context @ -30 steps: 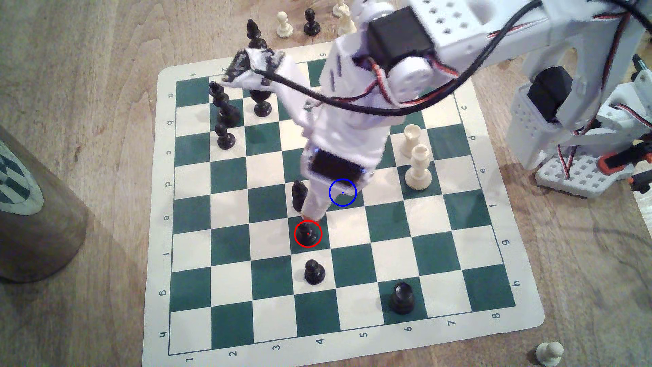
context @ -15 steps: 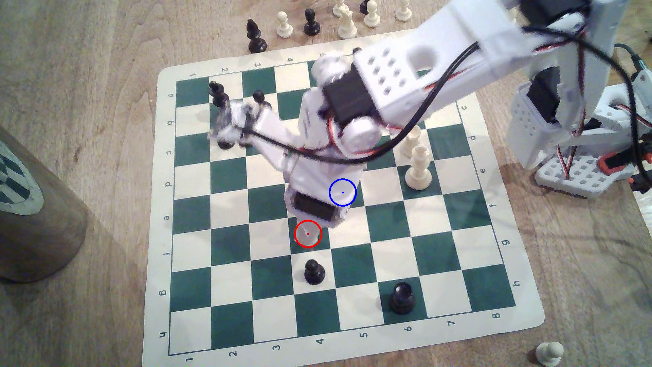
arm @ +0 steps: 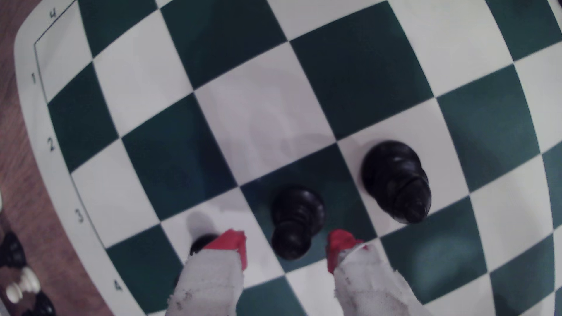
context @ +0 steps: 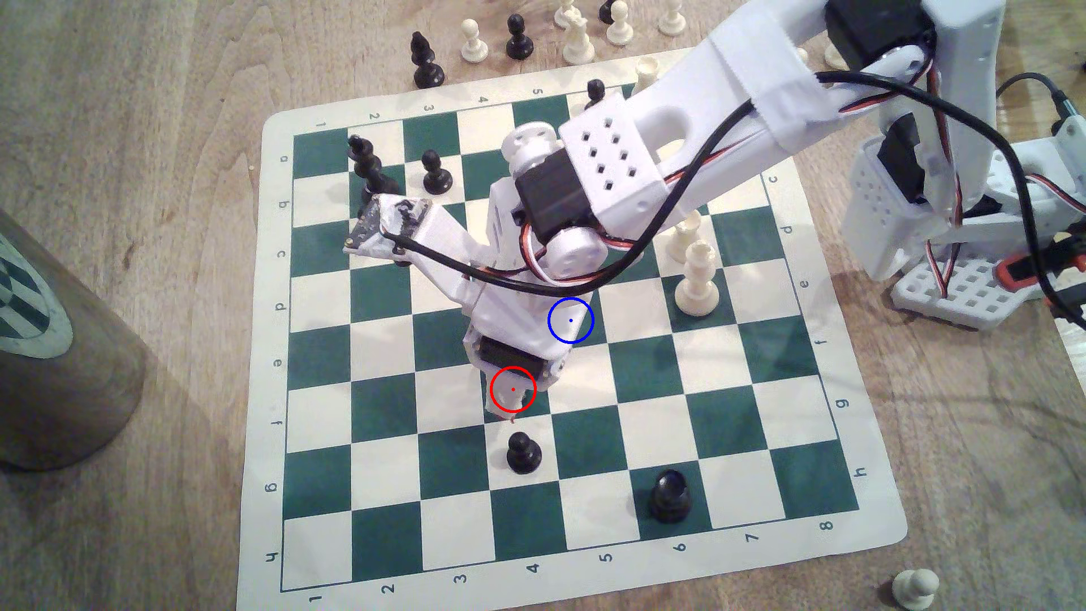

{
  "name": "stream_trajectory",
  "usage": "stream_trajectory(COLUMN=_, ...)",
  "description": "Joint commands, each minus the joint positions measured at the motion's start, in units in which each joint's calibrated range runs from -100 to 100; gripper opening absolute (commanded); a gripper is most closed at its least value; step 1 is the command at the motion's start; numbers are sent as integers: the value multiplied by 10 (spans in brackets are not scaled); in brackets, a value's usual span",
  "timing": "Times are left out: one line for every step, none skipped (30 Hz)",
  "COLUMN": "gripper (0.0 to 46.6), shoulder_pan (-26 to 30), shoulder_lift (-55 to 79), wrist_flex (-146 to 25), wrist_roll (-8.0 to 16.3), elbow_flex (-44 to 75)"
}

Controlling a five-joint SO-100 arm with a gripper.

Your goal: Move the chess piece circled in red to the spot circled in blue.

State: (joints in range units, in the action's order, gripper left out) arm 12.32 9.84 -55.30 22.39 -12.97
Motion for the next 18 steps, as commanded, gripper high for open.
stream_trajectory(gripper=148, shoulder_pan=-6, shoulder_lift=-13, wrist_flex=12, wrist_roll=-1, elbow_flex=47)
stream_trajectory(gripper=148, shoulder_pan=-7, shoulder_lift=-11, wrist_flex=14, wrist_roll=-1, elbow_flex=49)
stream_trajectory(gripper=152, shoulder_pan=-8, shoulder_lift=-8, wrist_flex=17, wrist_roll=-1, elbow_flex=51)
stream_trajectory(gripper=152, shoulder_pan=-8, shoulder_lift=-5, wrist_flex=19, wrist_roll=-1, elbow_flex=51)
stream_trajectory(gripper=152, shoulder_pan=-8, shoulder_lift=-3, wrist_flex=20, wrist_roll=-1, elbow_flex=51)
stream_trajectory(gripper=152, shoulder_pan=-8, shoulder_lift=-2, wrist_flex=20, wrist_roll=-1, elbow_flex=51)
stream_trajectory(gripper=149, shoulder_pan=-9, shoulder_lift=-1, wrist_flex=21, wrist_roll=-2, elbow_flex=51)
stream_trajectory(gripper=148, shoulder_pan=-9, shoulder_lift=-1, wrist_flex=21, wrist_roll=-2, elbow_flex=51)
stream_trajectory(gripper=148, shoulder_pan=-9, shoulder_lift=-1, wrist_flex=21, wrist_roll=-2, elbow_flex=52)
stream_trajectory(gripper=148, shoulder_pan=-9, shoulder_lift=-1, wrist_flex=21, wrist_roll=-2, elbow_flex=52)
stream_trajectory(gripper=148, shoulder_pan=-9, shoulder_lift=-1, wrist_flex=21, wrist_roll=-2, elbow_flex=52)
stream_trajectory(gripper=148, shoulder_pan=-9, shoulder_lift=-1, wrist_flex=21, wrist_roll=-2, elbow_flex=52)
stream_trajectory(gripper=148, shoulder_pan=-9, shoulder_lift=-1, wrist_flex=21, wrist_roll=-2, elbow_flex=52)
stream_trajectory(gripper=148, shoulder_pan=-9, shoulder_lift=-1, wrist_flex=21, wrist_roll=-2, elbow_flex=52)
stream_trajectory(gripper=146, shoulder_pan=-9, shoulder_lift=-1, wrist_flex=21, wrist_roll=-2, elbow_flex=52)
stream_trajectory(gripper=133, shoulder_pan=-9, shoulder_lift=-2, wrist_flex=21, wrist_roll=-3, elbow_flex=52)
stream_trajectory(gripper=117, shoulder_pan=-9, shoulder_lift=-2, wrist_flex=21, wrist_roll=-3, elbow_flex=52)
stream_trajectory(gripper=97, shoulder_pan=-9, shoulder_lift=-2, wrist_flex=21, wrist_roll=-4, elbow_flex=52)
